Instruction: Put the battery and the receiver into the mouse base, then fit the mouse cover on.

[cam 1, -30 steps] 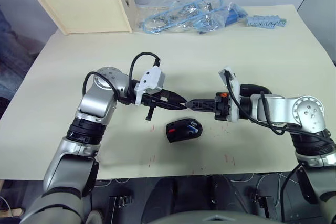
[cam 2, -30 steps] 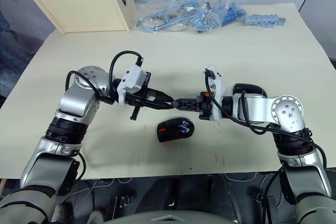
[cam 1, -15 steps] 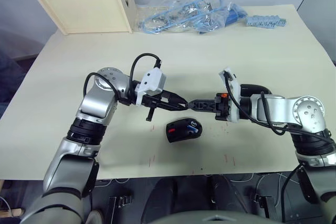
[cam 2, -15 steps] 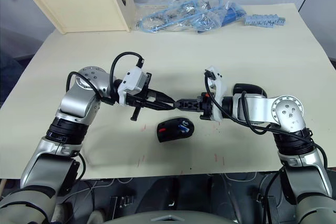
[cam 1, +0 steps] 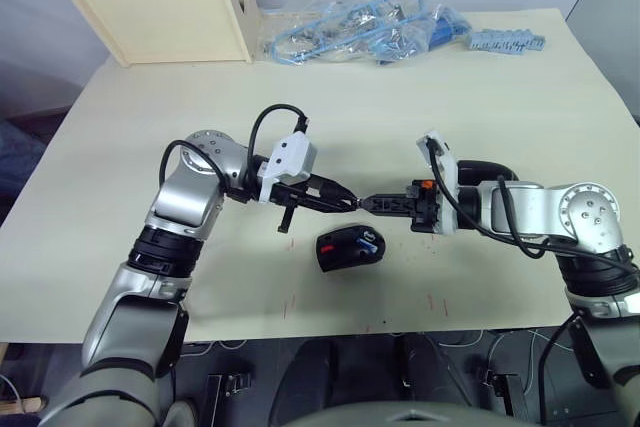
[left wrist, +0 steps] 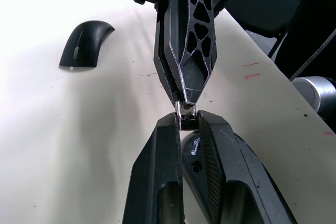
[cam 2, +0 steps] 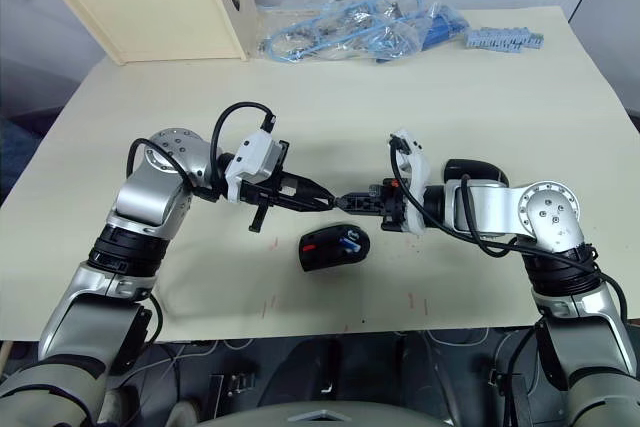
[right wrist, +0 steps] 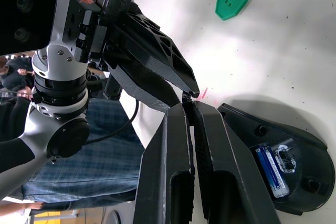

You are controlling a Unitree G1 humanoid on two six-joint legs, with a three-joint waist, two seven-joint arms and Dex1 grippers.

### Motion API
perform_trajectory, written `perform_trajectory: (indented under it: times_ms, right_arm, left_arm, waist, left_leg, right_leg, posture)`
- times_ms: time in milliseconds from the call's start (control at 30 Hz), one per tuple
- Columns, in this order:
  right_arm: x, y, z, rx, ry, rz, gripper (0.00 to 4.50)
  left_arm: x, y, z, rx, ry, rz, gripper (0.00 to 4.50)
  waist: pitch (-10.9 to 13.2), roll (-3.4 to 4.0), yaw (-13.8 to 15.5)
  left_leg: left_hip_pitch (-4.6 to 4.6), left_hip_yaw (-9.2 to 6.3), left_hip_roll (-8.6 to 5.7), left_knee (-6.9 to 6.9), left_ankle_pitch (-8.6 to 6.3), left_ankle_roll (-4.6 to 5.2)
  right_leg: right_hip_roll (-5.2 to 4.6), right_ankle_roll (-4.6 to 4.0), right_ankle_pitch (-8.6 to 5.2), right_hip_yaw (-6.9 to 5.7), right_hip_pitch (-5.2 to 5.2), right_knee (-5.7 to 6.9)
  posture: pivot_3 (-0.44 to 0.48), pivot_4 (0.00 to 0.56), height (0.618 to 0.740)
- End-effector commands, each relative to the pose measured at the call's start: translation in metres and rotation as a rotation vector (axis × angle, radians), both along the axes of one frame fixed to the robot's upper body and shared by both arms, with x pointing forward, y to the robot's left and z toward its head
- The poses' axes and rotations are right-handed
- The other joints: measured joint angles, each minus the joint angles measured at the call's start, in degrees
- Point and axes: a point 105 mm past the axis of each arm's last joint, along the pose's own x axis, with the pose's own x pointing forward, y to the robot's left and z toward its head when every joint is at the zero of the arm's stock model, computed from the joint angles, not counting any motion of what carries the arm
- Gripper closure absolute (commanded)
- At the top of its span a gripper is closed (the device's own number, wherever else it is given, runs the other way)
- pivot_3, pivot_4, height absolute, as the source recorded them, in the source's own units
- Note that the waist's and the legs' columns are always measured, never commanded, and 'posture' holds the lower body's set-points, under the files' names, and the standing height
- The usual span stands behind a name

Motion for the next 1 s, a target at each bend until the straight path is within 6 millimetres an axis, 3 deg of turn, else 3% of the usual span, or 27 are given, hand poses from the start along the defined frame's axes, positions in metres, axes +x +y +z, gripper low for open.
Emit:
perform_trajectory:
  times_ms: [33,400,600,667,700,767,1000]
  right_arm:
    - [-0.002,0.001,0.006,0.008,-0.019,0.013,4.48]
    - [-0.004,0.001,0.009,0.030,-0.030,0.017,4.48]
    - [-0.009,-0.004,0.016,0.068,-0.061,0.034,4.50]
    - [-0.011,-0.008,0.017,0.073,-0.069,0.035,4.50]
    - [-0.013,-0.011,0.018,0.074,-0.080,0.035,4.50]
    - [-0.016,-0.017,0.020,0.075,-0.103,0.038,4.50]
    - [-0.025,-0.041,0.017,-0.004,-0.330,0.046,4.50]
  left_arm:
    - [-0.002,0.000,0.006,-0.007,-0.024,-0.016,4.17]
    - [-0.001,0.001,0.006,-0.022,-0.006,0.005,4.17]
    - [0.002,0.006,0.008,-0.044,0.011,0.038,2.04]
    - [0.003,0.010,0.006,-0.045,0.016,0.057,1.64]
    - [0.002,0.012,0.004,-0.044,0.024,0.066,1.02]
    - [-0.003,0.015,0.000,-0.046,0.042,0.071,0.21]
    - [-0.021,0.020,-0.018,-0.051,0.091,0.103,0.08]
  waist:
    - [0.0,0.00,0.0]
    - [0.0,0.00,0.0]
    - [0.0,0.00,0.0]
    - [0.0,0.00,0.0]
    - [0.0,0.00,0.0]
    - [0.0,0.01,0.0]
    - [0.0,0.01,0.2]
  left_leg:
    - [0.00,0.00,0.00,0.00,0.00,0.00]
    - [0.00,0.00,0.00,0.00,0.00,0.00]
    - [0.00,0.00,0.00,0.00,0.00,0.00]
    - [0.00,0.00,0.00,0.00,0.00,0.00]
    - [-0.01,0.00,0.00,0.00,0.00,0.00]
    - [-0.02,0.00,0.00,0.00,0.00,0.01]
    - [-0.02,-0.01,0.03,0.02,-0.01,0.01]
  right_leg:
    - [0.00,0.00,0.00,0.00,0.00,0.00]
    - [0.00,0.00,0.00,0.00,0.00,0.00]
    - [0.00,0.00,0.00,0.00,0.00,0.00]
    - [0.00,0.00,0.00,0.00,0.00,0.00]
    - [0.00,0.00,0.00,0.00,0.00,-0.01]
    - [-0.01,0.00,0.00,0.00,0.00,-0.02]
    - [0.00,0.00,0.00,0.01,-0.01,0.02]
  posture:
    - [0.000,0.150,0.740]
    - [0.000,0.150,0.740]
    - [0.000,0.150,0.740]
    - [0.000,0.150,0.740]
    - [0.000,0.150,0.740]
    - [0.000,0.150,0.740]
    - [0.000,0.150,0.740]
